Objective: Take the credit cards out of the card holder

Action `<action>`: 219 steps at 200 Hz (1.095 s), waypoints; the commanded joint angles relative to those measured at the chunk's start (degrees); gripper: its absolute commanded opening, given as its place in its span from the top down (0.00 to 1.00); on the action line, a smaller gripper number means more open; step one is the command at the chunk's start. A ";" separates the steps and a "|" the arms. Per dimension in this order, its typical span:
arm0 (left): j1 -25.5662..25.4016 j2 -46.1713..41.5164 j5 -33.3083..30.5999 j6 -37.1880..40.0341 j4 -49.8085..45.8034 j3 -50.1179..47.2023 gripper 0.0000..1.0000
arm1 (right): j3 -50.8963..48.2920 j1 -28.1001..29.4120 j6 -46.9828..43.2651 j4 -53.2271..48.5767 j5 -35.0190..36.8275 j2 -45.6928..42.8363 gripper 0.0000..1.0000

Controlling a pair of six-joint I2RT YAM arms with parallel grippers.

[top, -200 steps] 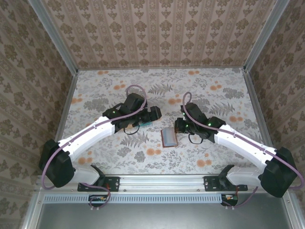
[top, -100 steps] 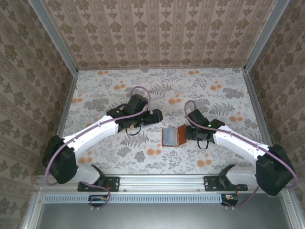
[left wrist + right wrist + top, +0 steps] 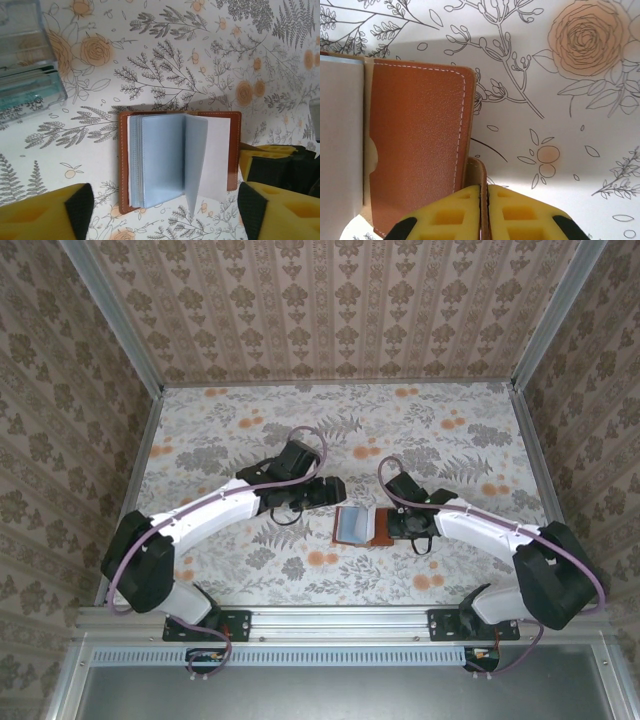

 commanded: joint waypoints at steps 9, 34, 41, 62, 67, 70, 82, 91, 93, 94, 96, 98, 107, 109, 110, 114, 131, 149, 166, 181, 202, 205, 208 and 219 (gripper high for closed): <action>-1.05 1.21 0.97 -0.51 1.89 -1.21 0.29 | -0.09 -0.10 -2.59 2.16 -2.46 2.64 0.95; -2.69 1.05 -1.53 -3.28 2.62 -2.46 0.37 | -0.41 -0.12 -4.77 4.17 -5.69 2.78 0.98; -3.24 0.91 -2.03 -4.20 3.36 -3.06 0.39 | -0.38 -0.08 -5.35 4.33 -6.13 2.80 0.99; -4.59 0.83 -2.87 -5.66 5.47 -5.10 0.42 | -1.03 -0.06 -5.76 6.71 -8.83 3.29 1.00; -4.67 0.98 -2.95 -5.84 5.73 -5.53 0.43 | -1.00 -0.06 -5.62 7.08 -9.17 3.66 1.00; -4.68 1.14 -2.83 -6.03 5.91 -5.93 0.43 | -1.00 0.01 -5.50 7.22 -9.33 3.86 1.00; -4.70 1.68 -2.42 -6.56 6.50 -6.94 0.45 | -0.91 0.24 -5.02 7.43 -9.34 4.42 1.00; -4.71 2.12 -2.01 -6.43 6.59 -7.45 0.46 | -1.17 0.50 -4.38 7.73 -9.18 4.50 1.00; -4.73 2.17 -1.95 -6.46 6.60 -7.55 0.47 | -1.28 0.56 -4.27 7.84 -9.14 4.48 1.00; -4.73 2.16 -1.84 -6.48 6.64 -7.57 0.47 | -1.32 0.58 -4.19 7.90 -9.18 4.42 1.00; -4.78 2.25 -1.82 -6.37 6.61 -7.65 0.47 | -1.34 0.64 -4.09 7.99 -9.14 4.38 1.00; -4.75 2.27 -1.75 -6.29 6.67 -7.84 0.47 | -1.41 0.68 -3.91 8.10 -9.13 4.37 1.00; -4.90 2.53 -1.56 -6.24 7.26 -8.49 0.47 | -1.69 0.93 -3.48 8.49 -9.11 4.28 1.00; -4.86 2.58 -1.44 -6.17 7.51 -8.69 0.48 | -1.77 0.95 -3.45 8.49 -9.06 4.28 1.00; -4.84 2.54 -1.41 -6.16 7.67 -8.80 0.48 | -1.78 0.95 -3.39 8.58 -9.05 4.32 1.00; -4.97 2.71 -1.12 -6.16 8.36 -9.08 0.48 | -1.83 1.03 -3.34 8.63 -8.96 4.29 1.00; -5.13 4.27 0.37 -6.57 11.67 -9.88 0.49 | -2.05 1.00 -3.02 8.80 -8.96 4.63 1.00; -6.32 6.32 1.66 -6.67 15.32 -9.34 0.52 | -1.88 1.04 -3.11 8.57 -9.19 4.97 1.00; -7.36 8.36 2.58 -6.63 17.69 -7.98 0.59 | -1.90 1.05 -3.15 8.78 -9.47 5.03 1.00; -7.96 10.06 3.36 -6.86 19.29 -6.89 0.62 | -1.79 0.98 -3.23 8.90 -9.73 5.19 1.00; -8.52 12.21 4.41 -7.53 21.28 -6.01 0.67 | -1.65 0.70 -3.32 9.01 -9.93 5.34 1.00; -8.67 12.51 4.47 -7.62 21.44 -5.94 0.67 | -1.62 0.63 -3.30 9.02 -9.99 5.35 1.00; -8.75 12.91 4.62 -7.71 21.62 -5.83 0.67 | -1.61 0.54 -3.25 8.94 -10.08 5.26 1.00; -8.92 13.84 4.91 -8.23 22.35 -5.60 0.67 | -1.61 0.12 -3.03 8.98 -10.44 4.71 1.00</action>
